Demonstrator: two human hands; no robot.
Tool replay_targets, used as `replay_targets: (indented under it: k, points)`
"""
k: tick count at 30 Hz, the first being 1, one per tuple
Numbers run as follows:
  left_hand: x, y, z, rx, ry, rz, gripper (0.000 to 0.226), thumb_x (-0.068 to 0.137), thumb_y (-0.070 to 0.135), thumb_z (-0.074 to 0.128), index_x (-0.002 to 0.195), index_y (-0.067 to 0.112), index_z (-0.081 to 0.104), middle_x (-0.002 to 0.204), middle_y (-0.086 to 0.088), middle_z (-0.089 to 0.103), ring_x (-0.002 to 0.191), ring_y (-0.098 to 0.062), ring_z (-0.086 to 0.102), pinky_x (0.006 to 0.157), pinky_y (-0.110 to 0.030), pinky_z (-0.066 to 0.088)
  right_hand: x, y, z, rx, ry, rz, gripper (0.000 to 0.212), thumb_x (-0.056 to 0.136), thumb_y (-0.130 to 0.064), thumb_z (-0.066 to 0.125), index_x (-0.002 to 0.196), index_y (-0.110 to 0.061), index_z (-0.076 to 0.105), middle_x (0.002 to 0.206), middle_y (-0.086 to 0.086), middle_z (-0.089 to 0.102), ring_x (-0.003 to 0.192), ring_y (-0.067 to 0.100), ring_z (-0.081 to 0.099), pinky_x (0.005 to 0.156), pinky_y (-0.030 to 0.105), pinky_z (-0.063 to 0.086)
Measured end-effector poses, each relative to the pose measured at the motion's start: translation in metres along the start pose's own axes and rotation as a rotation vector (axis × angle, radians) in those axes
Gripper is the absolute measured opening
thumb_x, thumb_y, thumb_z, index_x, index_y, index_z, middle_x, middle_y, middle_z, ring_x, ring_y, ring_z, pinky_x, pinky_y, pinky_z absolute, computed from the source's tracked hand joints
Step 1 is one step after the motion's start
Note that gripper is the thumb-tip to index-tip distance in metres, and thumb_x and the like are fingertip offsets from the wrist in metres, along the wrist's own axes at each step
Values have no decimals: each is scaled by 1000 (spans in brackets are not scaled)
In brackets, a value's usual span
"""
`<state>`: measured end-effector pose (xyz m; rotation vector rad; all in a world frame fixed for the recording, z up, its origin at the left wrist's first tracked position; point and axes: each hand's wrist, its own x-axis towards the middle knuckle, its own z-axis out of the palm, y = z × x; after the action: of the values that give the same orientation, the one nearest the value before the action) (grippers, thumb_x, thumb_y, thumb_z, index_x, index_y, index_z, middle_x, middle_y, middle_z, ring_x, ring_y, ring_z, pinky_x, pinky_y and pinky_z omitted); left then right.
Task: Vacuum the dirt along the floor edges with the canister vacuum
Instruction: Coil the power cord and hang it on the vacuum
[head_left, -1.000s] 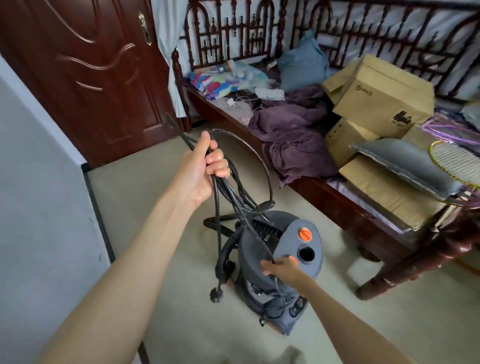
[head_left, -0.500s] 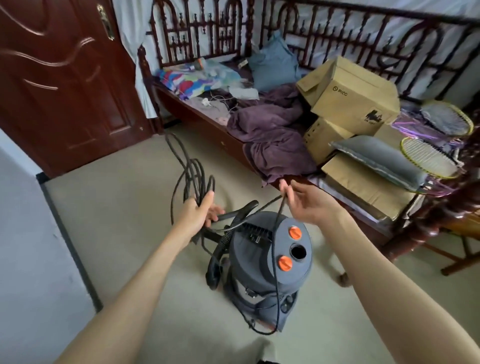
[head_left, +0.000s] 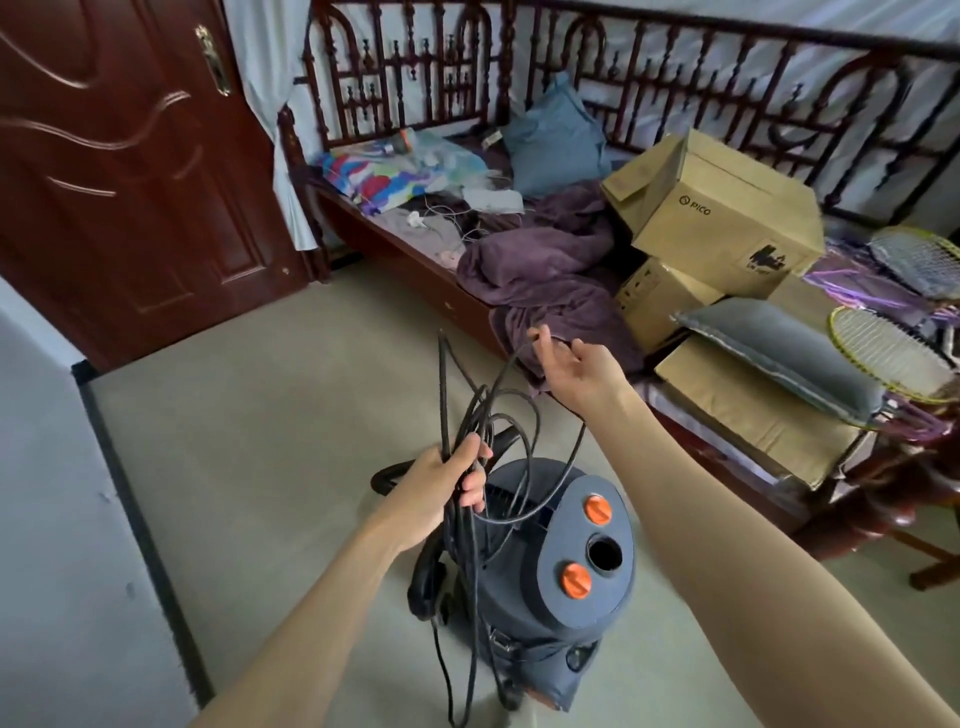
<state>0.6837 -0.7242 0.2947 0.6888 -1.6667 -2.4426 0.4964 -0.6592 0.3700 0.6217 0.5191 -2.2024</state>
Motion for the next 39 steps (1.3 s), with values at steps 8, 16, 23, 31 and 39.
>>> replay_targets:
  k: [8,16,23,31,39]
  points:
    - [57,54,16,-346,198,23,31,101,25,41,74,11,43,45,6,34,36,-8,30,39,-19,35,-7,-1,-80,-970,-204,199,28,100,-24,49,88,0,58,73,5,64,66,16,64,70,27,54]
    - [87,115,32,-510,202,154,33,103,25,37,73,12,41,44,6,33,35,-7,28,39,-16,32,-6,21,-91,-1469,-456,-98,11,91,-3,65,99,-9,61,91,0,60,87,11,57,80,15,44]
    - [93,131,26,-535,259,208,32,103,27,37,75,13,40,46,5,30,37,-8,26,39,-17,31,17,6,-99,-1706,-265,-590,13,94,-14,64,90,-4,72,87,-6,56,77,2,52,72,8,37]
    - [93,133,-4,-389,361,244,32,103,27,37,75,13,40,47,5,30,38,-8,26,40,-19,28,37,-45,-132,-1621,-34,213,44,91,-40,66,60,-13,50,52,1,49,47,12,41,52,18,39]
    - [94,86,-35,421,333,252,36,102,22,38,68,13,35,52,0,34,44,-12,33,51,-26,33,58,-50,-105,-830,123,436,33,100,-25,51,68,-17,46,47,-6,36,39,11,35,60,26,29]
